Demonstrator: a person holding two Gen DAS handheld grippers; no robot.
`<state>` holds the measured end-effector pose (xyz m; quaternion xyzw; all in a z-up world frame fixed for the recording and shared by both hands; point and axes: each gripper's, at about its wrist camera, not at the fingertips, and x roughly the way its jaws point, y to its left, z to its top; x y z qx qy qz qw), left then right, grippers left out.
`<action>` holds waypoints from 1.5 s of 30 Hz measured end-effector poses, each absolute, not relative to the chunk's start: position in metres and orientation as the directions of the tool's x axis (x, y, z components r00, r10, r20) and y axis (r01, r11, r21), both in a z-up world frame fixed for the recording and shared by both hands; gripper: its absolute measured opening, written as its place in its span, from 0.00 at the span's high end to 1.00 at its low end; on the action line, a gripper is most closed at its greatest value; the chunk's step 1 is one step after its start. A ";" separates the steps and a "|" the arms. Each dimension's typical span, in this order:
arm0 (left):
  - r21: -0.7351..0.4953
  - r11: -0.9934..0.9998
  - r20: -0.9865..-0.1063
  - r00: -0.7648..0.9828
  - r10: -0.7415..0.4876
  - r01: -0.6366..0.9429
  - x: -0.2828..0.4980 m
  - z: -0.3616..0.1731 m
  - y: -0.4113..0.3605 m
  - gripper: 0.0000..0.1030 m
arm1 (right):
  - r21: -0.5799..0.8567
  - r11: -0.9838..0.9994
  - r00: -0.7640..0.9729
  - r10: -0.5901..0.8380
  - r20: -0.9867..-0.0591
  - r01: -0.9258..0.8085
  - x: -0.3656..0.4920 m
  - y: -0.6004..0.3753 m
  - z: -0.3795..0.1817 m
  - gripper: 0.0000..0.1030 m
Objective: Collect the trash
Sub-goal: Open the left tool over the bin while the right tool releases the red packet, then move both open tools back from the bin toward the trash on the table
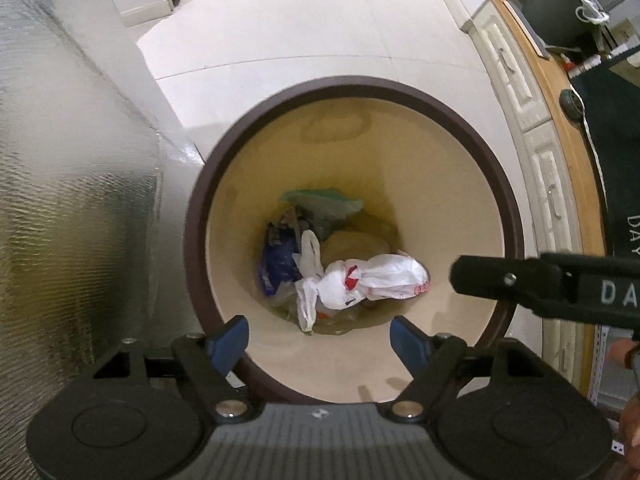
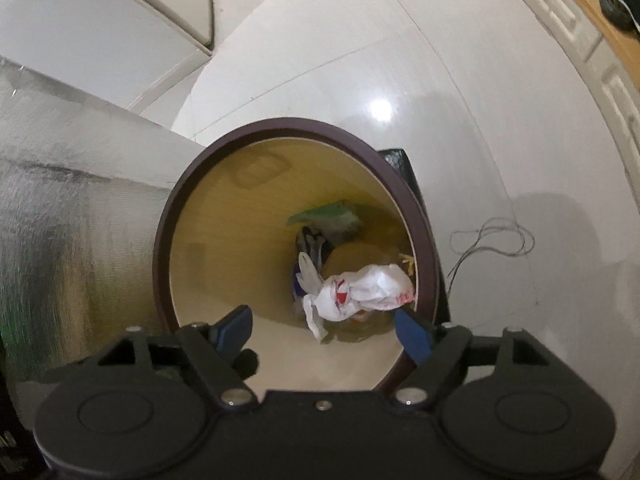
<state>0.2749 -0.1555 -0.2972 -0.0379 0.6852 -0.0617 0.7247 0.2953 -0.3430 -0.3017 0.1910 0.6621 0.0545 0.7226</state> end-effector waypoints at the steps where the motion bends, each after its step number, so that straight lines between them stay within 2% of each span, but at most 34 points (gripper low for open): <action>1: -0.137 0.990 -0.989 0.056 -0.139 0.033 0.275 -0.296 -0.154 0.22 | 0.346 0.924 0.120 0.330 -0.936 0.162 0.294 -0.344 -0.298 0.20; 7: -0.131 0.991 -0.989 0.065 -0.132 0.015 0.271 -0.284 -0.148 0.10 | 0.322 0.942 0.150 0.306 -0.940 0.098 0.292 -0.347 -0.288 0.13; 9: -0.130 0.991 -0.989 0.068 -0.130 0.006 0.270 -0.282 -0.147 0.08 | 0.315 0.945 0.160 0.299 -0.941 0.085 0.290 -0.348 -0.286 0.07; 14: -0.121 0.992 -0.990 0.069 -0.120 -0.018 0.266 -0.273 -0.141 0.00 | 0.269 0.963 0.167 0.261 -0.951 0.024 0.287 -0.349 -0.276 0.04; 18: -0.123 0.991 -0.990 0.073 -0.120 -0.044 0.263 -0.266 -0.134 0.00 | 0.238 0.971 0.176 0.237 -0.956 -0.015 0.285 -0.349 -0.268 0.00; 45: -0.127 0.989 -0.977 0.180 -0.111 -0.078 0.217 -0.199 -0.120 0.00 | 0.137 0.987 0.249 0.155 -0.956 -0.087 0.246 -0.356 -0.208 0.00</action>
